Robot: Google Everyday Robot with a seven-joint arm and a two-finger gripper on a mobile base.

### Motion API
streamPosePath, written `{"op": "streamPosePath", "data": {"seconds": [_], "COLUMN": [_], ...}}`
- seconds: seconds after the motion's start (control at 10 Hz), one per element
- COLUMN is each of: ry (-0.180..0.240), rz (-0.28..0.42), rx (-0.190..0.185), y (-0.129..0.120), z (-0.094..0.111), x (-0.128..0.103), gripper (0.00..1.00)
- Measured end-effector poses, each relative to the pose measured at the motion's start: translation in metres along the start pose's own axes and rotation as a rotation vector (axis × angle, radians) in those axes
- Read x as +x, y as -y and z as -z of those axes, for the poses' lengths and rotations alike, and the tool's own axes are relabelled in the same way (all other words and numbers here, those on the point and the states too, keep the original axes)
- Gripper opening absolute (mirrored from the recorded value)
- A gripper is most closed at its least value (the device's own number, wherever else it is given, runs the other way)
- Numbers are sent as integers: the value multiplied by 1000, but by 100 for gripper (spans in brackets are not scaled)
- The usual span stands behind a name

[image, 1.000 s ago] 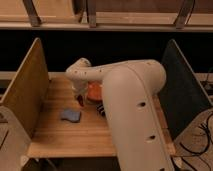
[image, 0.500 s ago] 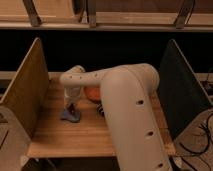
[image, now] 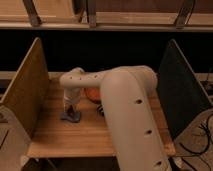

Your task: Place the pepper on the white sponge

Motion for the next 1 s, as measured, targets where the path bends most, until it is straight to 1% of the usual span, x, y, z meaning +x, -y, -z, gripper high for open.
{"op": "streamPosePath", "data": {"seconds": [0.1, 0.2, 0.6, 0.7, 1.0], "ry": [0, 0, 1, 0, 1], "rz": [0, -1, -1, -1, -1], "rx": [0, 0, 0, -1, -1], "y": [0, 0, 1, 1, 1], "z": [0, 0, 0, 0, 0], "x": [0, 0, 0, 0, 0], "gripper": [27, 35, 75, 80, 80]}}
